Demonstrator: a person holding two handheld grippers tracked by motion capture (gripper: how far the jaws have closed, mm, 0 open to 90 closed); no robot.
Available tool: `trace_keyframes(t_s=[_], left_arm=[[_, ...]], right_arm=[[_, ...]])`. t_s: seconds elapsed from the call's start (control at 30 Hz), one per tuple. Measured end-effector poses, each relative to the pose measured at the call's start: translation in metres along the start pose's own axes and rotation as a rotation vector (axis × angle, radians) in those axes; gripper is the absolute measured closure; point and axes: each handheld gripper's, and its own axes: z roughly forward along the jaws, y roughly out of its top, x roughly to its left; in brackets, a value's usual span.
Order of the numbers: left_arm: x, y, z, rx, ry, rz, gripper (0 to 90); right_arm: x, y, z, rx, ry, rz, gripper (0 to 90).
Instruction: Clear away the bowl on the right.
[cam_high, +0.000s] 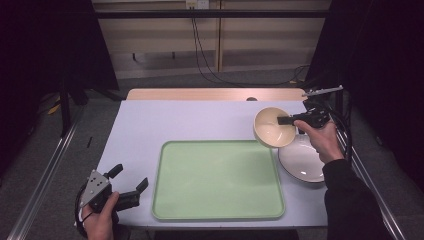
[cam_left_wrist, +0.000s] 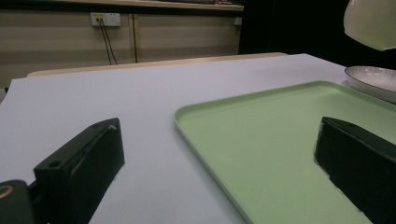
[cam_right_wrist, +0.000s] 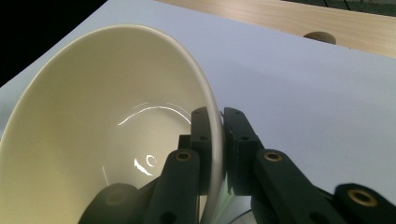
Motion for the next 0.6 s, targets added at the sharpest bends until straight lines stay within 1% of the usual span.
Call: trace_keyframes(t_s=[0.03,0.07,0.1,0.17,0.27,0.3,0.4,0.6], left_arm=[[-0.001,0.0,0.0,-0.004,0.002,-0.006,1.6],[0.0,0.0,0.0,-0.004,0.0,-0.001,1.6],[0.0,0.0,0.0,-0.001,-0.002,0.002,1.6],[-0.001,0.0,0.0,-0.009,0.003,-0.008,1.6],[-0.001,0.0,0.0,-0.005,0.004,-0.003,1.6],[0.0,0.0,-0.001,0.002,0.001,0.006,1.6],[0.0,0.0,-0.001,-0.001,0.002,0.003,1.6],[0.0,0.0,-0.002,0.0,0.004,0.008,1.6]], right_arm=[[0.0,0.0,0.002,0.001,0.0,0.005,83.6],[0.0,0.0,0.003,0.001,-0.01,0.009,83.7],[0.0,0.0,0.005,0.004,-0.009,0.012,83.6],[0.0,0.0,0.01,0.01,-0.012,0.016,83.6],[-0.001,-0.001,0.017,0.027,-0.019,0.019,83.6],[-0.001,-0.001,0.019,0.03,-0.023,0.021,83.6],[-0.002,-0.004,0.025,0.033,-0.024,0.037,83.6],[-0.004,-0.008,0.039,0.082,-0.022,0.046,83.6]])
